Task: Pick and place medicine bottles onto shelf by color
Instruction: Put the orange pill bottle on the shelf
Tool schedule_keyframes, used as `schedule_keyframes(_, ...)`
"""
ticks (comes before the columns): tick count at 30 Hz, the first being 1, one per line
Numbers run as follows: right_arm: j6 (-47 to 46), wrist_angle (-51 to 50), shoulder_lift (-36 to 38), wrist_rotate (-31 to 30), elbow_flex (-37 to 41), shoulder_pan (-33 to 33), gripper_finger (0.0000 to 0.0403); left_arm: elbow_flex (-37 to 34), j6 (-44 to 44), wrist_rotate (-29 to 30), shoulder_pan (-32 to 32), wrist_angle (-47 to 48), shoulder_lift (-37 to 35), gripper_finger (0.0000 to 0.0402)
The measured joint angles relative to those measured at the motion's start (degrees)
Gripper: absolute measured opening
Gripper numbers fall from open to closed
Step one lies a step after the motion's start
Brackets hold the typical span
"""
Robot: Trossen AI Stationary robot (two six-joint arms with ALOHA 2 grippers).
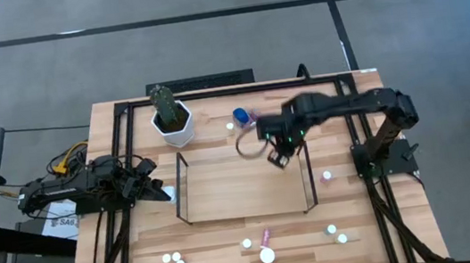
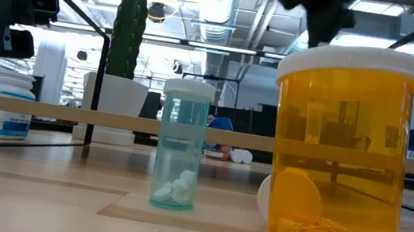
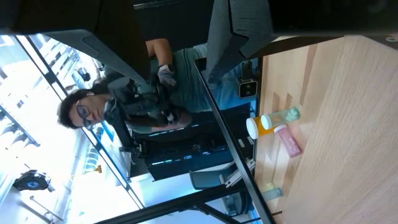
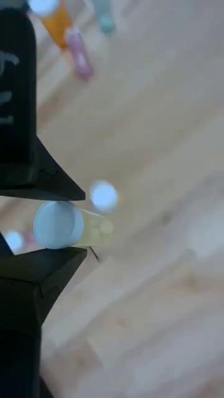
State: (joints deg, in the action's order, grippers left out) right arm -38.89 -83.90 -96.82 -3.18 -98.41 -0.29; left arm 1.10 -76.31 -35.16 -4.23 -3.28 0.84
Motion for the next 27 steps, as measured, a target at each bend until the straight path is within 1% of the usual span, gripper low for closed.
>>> schedule_keyframes(5, -7.3, 2.0, 0.0, 0.0, 0.0, 6.5, 0.0118, 0.0, 0.0, 0.0, 0.0, 0.0, 0.0, 0.0144)
schedule_keyframes(9, -16.9, 1.7, 0.0, 0.4, 0.1, 10.1, 0.0118, 0.0, 0.0, 0.0, 0.0, 0.0, 0.0, 0.0144)
schedule_keyframes(11, -19.7, 1.8, 0.0, 0.3, 0.7, 11.9, 0.0118, 0.0, 0.0, 0.0, 0.0, 0.0, 0.0, 0.0144)
schedule_keyframes(15, -20.0, 4.7, 0.0, 0.4, 3.1, 14.1, 0.0118, 0.0, 0.0, 0.0, 0.0, 0.0, 0.0, 0.0144)
schedule_keyframes(21, -17.6, 7.8, 0.0, 1.5, 6.8, 14.9, 0.0118, 0.0, 0.0, 0.0, 0.0, 0.0, 0.0, 0.0144)
schedule_keyframes(25, -12.8, 8.7, 0.0, 2.5, 8.8, 14.9, 0.0118, 0.0, 0.0, 0.0, 0.0, 0.0, 0.0, 0.0144)
schedule_keyframes(27, -10.3, 11.1, 0.0, 3.3, 10.0, 14.6, 0.0118, 0.0, 0.0, 0.0, 0.0, 0.0, 0.0, 0.0144)
